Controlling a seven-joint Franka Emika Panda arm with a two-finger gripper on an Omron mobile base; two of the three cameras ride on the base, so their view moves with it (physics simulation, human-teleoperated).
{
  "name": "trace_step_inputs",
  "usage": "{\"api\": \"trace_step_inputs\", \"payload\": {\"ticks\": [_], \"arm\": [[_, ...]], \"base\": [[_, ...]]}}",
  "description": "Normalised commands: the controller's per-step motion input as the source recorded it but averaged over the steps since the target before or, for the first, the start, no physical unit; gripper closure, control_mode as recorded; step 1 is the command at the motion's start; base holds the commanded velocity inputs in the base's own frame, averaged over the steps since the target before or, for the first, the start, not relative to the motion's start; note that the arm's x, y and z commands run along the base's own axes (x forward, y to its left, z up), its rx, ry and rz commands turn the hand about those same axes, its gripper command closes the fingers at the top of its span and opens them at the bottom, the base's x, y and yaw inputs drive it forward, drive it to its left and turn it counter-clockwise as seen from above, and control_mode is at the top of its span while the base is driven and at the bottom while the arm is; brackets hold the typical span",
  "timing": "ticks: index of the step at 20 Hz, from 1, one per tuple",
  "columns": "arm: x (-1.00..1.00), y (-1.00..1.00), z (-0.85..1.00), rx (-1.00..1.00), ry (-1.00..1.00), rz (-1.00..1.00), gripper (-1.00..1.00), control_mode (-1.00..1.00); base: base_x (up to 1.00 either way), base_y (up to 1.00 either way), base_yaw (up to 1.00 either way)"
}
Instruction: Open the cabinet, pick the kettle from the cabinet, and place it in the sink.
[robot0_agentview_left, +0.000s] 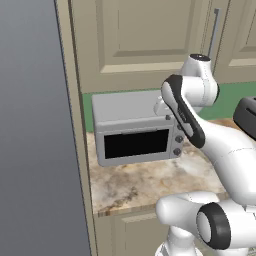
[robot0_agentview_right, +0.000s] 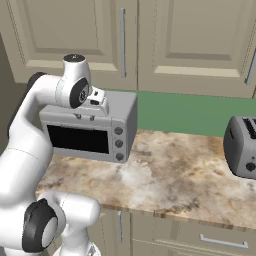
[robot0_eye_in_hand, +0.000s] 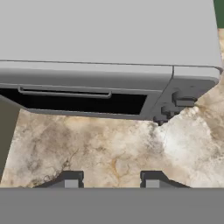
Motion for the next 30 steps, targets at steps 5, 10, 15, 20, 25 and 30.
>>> {"api": "trace_step_inputs", "payload": {"ticks": [5,10,15,20,25,30], "arm": [[-0.12,0.0,0.0,0.04,-0.02,0.0,-1.0,-1.0],[-0.32,-0.05,0.0,0.04,-0.22,0.0,-1.0,-1.0],[-0.26,-0.03,0.05,0.01,-0.19,-0.02,-1.0,-1.0],[-0.16,-0.05,0.19,-0.01,-0.11,-0.03,-1.0,-1.0],[-0.13,-0.13,0.23,-0.07,-0.05,-0.03,-1.0,-1.0],[-0.17,-0.21,0.23,-0.12,-0.15,-0.08,-1.0,-1.0]], "base": [[0.0,0.0,0.0],[0.0,0.0,0.0],[0.0,0.0,0.0],[0.0,0.0,0.0],[0.0,0.0,0.0],[0.0,0.0,0.0]]}}
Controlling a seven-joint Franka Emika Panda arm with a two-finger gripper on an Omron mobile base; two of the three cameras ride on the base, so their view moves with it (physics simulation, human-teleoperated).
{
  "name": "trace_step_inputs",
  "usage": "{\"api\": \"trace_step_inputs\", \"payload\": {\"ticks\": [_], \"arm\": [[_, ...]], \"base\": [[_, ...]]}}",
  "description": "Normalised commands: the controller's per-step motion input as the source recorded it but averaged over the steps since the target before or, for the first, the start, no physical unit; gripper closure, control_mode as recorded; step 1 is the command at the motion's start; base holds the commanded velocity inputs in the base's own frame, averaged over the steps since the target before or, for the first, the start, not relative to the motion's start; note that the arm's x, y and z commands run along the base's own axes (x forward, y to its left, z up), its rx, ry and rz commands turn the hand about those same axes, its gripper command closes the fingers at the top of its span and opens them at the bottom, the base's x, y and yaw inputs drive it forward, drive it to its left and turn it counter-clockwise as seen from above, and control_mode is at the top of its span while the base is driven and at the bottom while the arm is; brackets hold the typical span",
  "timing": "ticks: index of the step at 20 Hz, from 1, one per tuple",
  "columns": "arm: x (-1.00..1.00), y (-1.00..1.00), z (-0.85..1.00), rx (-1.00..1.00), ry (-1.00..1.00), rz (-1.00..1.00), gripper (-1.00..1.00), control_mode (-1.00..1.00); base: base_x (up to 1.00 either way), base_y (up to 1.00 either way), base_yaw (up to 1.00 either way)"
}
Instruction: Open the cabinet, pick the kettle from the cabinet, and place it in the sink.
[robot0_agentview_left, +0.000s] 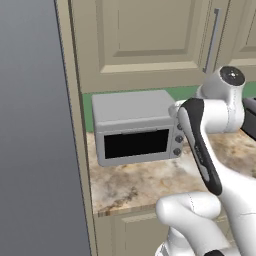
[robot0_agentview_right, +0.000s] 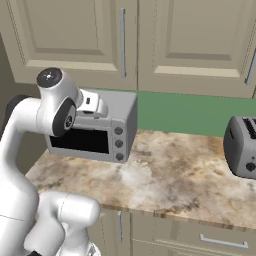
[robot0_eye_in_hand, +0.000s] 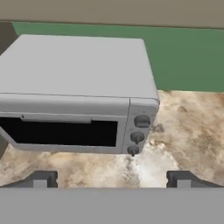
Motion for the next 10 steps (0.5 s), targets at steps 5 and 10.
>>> {"api": "trace_step_inputs", "payload": {"ticks": [5,10], "arm": [[-0.14,-0.32,0.24,-0.11,-0.16,-0.04,-1.0,-1.0],[-0.1,-0.35,0.26,-0.01,-0.08,-0.03,-1.0,-1.0]], "base": [[0.0,0.0,0.0],[0.0,0.0,0.0]]}}
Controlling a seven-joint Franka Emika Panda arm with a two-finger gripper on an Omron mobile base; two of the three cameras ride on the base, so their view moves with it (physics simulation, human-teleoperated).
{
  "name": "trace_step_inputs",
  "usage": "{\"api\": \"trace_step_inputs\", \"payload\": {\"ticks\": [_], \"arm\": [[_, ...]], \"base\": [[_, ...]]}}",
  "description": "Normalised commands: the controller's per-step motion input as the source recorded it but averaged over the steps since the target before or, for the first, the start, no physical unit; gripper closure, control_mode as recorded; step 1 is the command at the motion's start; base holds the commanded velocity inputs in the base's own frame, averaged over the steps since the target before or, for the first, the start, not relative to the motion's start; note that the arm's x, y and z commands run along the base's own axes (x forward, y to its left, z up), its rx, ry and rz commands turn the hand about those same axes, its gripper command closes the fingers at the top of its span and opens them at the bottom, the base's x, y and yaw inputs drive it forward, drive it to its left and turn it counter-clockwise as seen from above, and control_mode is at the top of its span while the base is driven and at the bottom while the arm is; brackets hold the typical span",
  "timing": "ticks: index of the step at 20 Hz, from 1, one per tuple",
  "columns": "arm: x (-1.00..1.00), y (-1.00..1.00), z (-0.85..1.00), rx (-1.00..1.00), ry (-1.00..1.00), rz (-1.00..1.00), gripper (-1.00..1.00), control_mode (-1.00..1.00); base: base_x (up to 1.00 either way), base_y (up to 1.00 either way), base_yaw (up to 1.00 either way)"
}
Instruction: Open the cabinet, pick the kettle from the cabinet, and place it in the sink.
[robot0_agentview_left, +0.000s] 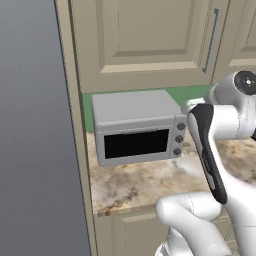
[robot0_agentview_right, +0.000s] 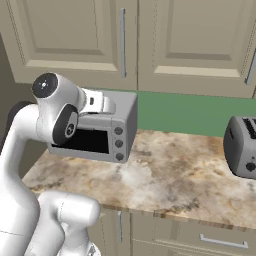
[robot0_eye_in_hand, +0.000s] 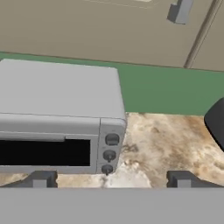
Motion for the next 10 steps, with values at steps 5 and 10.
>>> {"api": "trace_step_inputs", "payload": {"ticks": [5,10], "arm": [[-0.05,-0.32,0.29,0.0,-0.04,-0.02,-1.0,-1.0],[-0.02,-0.27,0.29,0.0,-0.02,0.0,-1.0,-1.0]], "base": [[0.0,0.0,0.0],[0.0,0.0,0.0]]}}
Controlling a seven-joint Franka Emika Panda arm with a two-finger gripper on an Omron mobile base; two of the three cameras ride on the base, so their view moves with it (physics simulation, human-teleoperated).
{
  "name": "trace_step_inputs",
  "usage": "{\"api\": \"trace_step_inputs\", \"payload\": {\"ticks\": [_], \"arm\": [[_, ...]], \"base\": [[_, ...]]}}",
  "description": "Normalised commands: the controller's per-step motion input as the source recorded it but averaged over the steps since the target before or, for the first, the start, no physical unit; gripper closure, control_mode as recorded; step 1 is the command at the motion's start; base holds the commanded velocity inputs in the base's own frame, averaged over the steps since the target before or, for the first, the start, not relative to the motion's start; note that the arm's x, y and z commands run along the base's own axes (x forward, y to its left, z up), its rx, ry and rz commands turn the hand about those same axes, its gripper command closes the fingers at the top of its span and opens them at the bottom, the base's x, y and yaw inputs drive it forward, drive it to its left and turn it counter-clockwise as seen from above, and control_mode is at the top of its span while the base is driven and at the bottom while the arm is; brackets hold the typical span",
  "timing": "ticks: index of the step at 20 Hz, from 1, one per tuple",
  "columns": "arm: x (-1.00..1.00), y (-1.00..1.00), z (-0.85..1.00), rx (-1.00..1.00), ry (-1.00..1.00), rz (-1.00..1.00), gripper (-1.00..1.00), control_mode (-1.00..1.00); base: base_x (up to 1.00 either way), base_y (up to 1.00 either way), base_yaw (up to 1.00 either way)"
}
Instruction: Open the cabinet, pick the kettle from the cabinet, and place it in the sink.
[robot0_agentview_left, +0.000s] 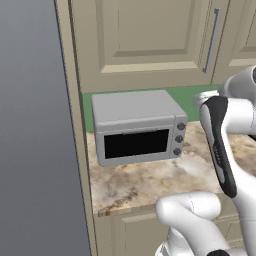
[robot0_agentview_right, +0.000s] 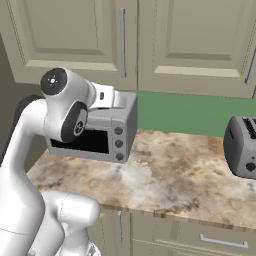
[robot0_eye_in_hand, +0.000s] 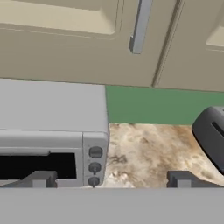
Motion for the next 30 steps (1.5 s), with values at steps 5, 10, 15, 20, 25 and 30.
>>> {"api": "trace_step_inputs", "payload": {"ticks": [5,10,15,20,25,30], "arm": [[0.0,-0.24,0.28,0.0,0.0,-0.01,-1.0,-1.0],[0.01,-0.21,0.26,0.0,0.0,-0.04,-1.0,-1.0],[0.06,-0.21,0.23,0.02,-0.01,-0.07,-1.0,-1.0],[0.11,-0.1,0.18,0.07,-0.1,-0.02,-1.0,-1.0],[0.2,0.0,0.16,0.12,-0.06,-0.03,-1.0,-1.0],[0.25,0.01,0.13,0.06,-0.01,-0.01,-1.0,-1.0]], "base": [[0.0,0.0,0.0],[0.0,0.0,0.0],[0.0,0.0,0.0],[0.0,0.0,0.0],[0.0,0.0,0.0],[0.0,0.0,0.0]]}}
